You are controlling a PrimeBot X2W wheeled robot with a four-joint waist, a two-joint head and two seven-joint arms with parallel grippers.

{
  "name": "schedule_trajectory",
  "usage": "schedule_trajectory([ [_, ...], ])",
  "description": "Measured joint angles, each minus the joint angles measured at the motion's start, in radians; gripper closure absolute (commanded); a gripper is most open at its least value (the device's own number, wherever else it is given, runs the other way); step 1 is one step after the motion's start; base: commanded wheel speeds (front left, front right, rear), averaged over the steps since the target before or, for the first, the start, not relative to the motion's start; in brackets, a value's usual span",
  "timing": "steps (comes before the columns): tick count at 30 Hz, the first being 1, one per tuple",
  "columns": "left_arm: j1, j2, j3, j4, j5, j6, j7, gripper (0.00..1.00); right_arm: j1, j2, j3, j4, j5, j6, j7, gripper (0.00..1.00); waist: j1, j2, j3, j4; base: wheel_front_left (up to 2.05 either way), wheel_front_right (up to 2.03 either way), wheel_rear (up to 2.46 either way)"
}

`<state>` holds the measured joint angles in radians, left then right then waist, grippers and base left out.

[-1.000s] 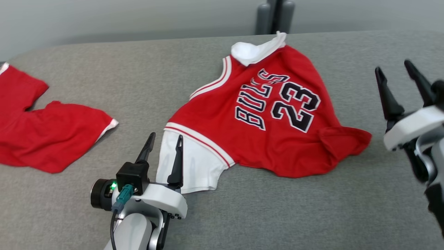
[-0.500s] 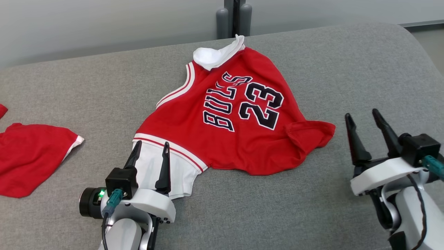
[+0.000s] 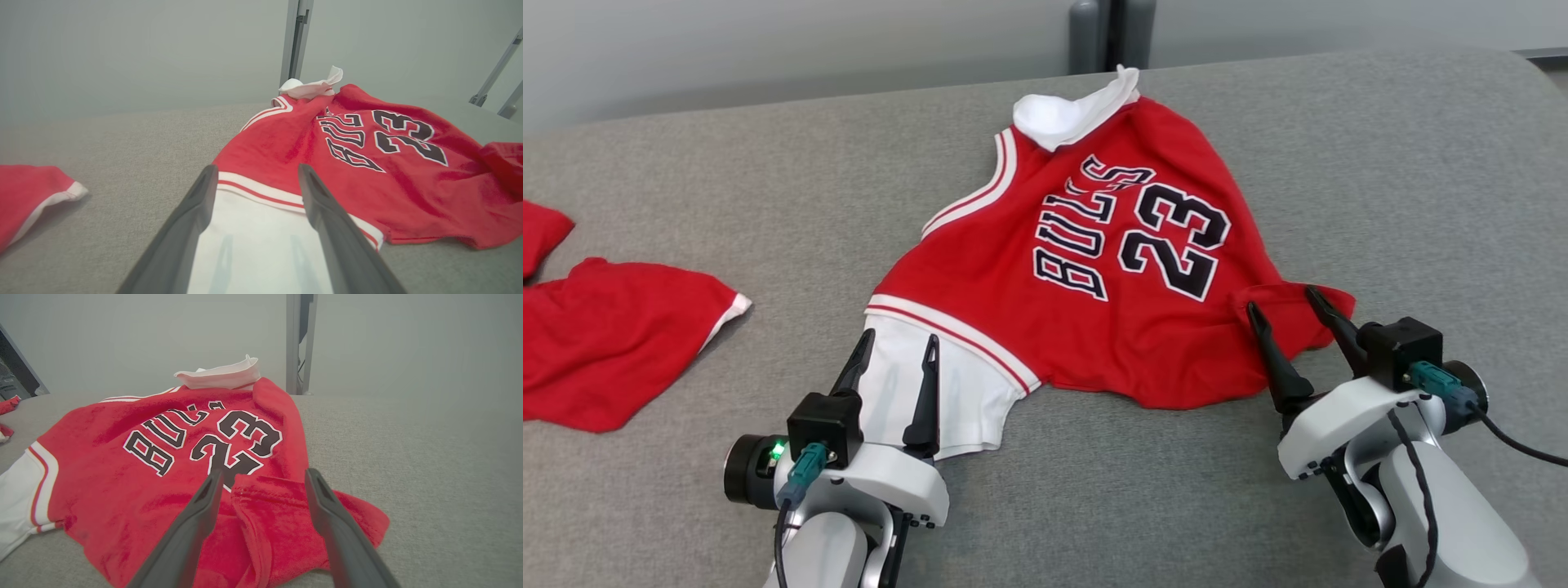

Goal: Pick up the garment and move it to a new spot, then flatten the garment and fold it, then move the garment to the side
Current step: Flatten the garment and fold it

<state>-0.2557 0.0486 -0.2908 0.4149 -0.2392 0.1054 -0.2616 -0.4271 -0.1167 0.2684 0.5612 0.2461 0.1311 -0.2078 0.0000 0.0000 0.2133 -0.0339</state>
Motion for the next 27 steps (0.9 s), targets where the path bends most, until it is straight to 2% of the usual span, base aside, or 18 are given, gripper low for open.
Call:
schedule_trajectory([
  [11,-0.005,0.0,-0.038,-0.008,-0.02,0.01,0.0,0.0,-0.065,0.025,-0.071,0.169,-0.09,0.0,0.014,0.0,0.0,0.0,0.03,0.077,0.0,0.0,0.0],
  [12,-0.005,0.0,-0.039,-0.008,-0.021,0.011,0.0,0.0,-0.068,0.026,-0.078,0.179,-0.091,0.0,0.019,0.59,0.0,0.0,0.031,0.081,0.0,0.0,0.0],
  [13,-0.005,0.0,-0.042,-0.008,-0.024,0.012,0.0,0.0,-0.072,0.028,-0.084,0.189,-0.096,0.0,0.019,0.59,0.0,0.0,0.032,0.084,0.0,0.0,0.0],
  [14,-0.005,0.0,-0.044,-0.008,-0.025,0.012,0.0,0.0,-0.074,0.03,-0.09,0.193,-0.101,0.0,0.014,1.0,0.0001,0.0,0.033,0.087,0.0,0.0,0.0],
  [23,0.001,0.0,-0.035,-0.004,-0.025,0.019,0.0,0.0,-0.081,0.053,-0.122,0.125,-0.058,0.0,-0.039,1.0,0.0,0.0,0.015,0.058,0.0,0.0,0.0],
  [27,0.0,-0.001,-0.033,-0.005,-0.025,0.019,0.0,0.0,-0.1,0.049,-0.124,0.035,-0.046,0.0,-0.048,1.0,0.0001,0.0,-0.002,0.033,0.0,0.0,0.0],
])
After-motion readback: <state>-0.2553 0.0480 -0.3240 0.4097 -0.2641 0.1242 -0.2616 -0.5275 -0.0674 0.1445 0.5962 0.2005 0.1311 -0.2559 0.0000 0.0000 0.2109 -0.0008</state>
